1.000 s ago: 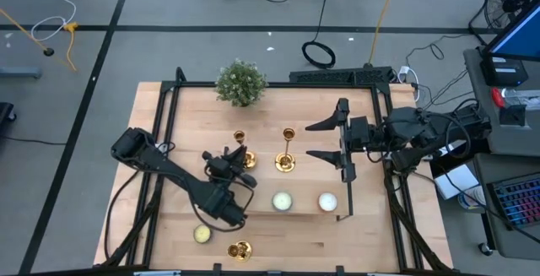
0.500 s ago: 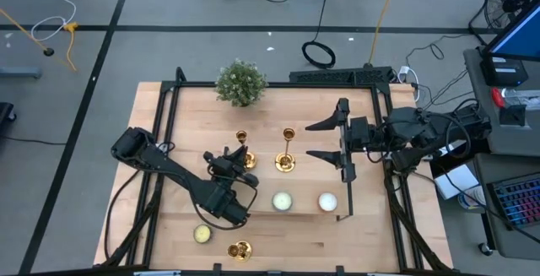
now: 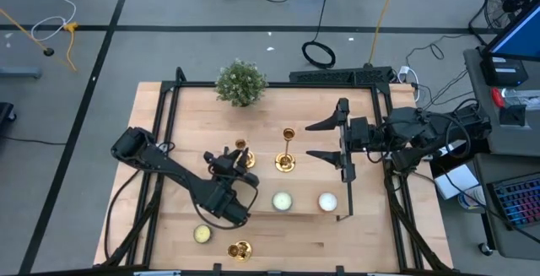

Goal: Pick & Place candle stick holders
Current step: Put the top candle holder on the shelf aligned with the other candle holder

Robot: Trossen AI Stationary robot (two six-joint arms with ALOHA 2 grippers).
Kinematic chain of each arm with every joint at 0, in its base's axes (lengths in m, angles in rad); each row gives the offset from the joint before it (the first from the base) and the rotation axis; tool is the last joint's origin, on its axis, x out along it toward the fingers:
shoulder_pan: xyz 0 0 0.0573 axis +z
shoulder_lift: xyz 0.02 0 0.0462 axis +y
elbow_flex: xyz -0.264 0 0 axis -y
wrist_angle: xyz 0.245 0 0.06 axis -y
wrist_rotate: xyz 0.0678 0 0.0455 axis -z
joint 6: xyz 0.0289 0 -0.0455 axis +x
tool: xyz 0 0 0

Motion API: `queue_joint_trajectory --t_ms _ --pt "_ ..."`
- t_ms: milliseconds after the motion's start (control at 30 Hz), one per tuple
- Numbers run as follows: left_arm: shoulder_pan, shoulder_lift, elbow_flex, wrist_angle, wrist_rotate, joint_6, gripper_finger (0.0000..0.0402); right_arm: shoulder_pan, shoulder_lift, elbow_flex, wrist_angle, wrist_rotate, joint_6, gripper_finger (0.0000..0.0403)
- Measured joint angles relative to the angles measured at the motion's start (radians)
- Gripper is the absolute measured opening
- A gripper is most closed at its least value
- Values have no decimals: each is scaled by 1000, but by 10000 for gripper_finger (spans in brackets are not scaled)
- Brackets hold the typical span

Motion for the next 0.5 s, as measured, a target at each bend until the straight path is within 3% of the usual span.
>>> queue_joint_trajectory --t_ms 500 --pt "-7 0 1 -1 17 -3 94 0 0 0 0 0 0 258"
